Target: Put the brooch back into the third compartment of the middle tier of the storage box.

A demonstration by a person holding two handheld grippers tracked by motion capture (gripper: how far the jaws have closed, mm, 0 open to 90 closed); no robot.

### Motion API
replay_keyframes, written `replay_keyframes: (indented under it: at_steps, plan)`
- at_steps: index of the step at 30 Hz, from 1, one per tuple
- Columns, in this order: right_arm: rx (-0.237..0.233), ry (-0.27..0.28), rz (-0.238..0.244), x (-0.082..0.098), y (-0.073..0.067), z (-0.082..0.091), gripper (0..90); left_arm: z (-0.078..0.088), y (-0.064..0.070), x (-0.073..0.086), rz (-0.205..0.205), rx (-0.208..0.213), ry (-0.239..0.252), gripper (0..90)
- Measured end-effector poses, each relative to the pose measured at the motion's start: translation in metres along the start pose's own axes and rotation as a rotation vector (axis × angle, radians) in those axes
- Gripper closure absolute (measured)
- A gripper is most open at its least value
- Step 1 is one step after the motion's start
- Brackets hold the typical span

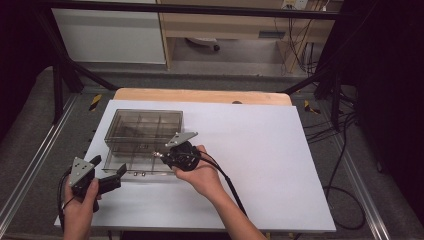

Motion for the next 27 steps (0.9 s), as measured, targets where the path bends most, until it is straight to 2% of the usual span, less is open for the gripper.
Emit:
replay_keyframes:
  at_steps: [27]
  plan:
    - [0.011,-0.033,-0.011,0.0030,0.0013,-0.0060,80.0,-0.0008,0.0009,0.0001,-0.004,0.003,-0.004,5.8]
Point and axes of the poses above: each handheld gripper's, and its own axes: z roughly backward along the jaws, x roughly out of its underside, y roughly to its right, the point moved 3 cm from there along -z, roughly forward along the jaws, and after that the axes turned 14 degrees about -y, right-handed, at the moved point
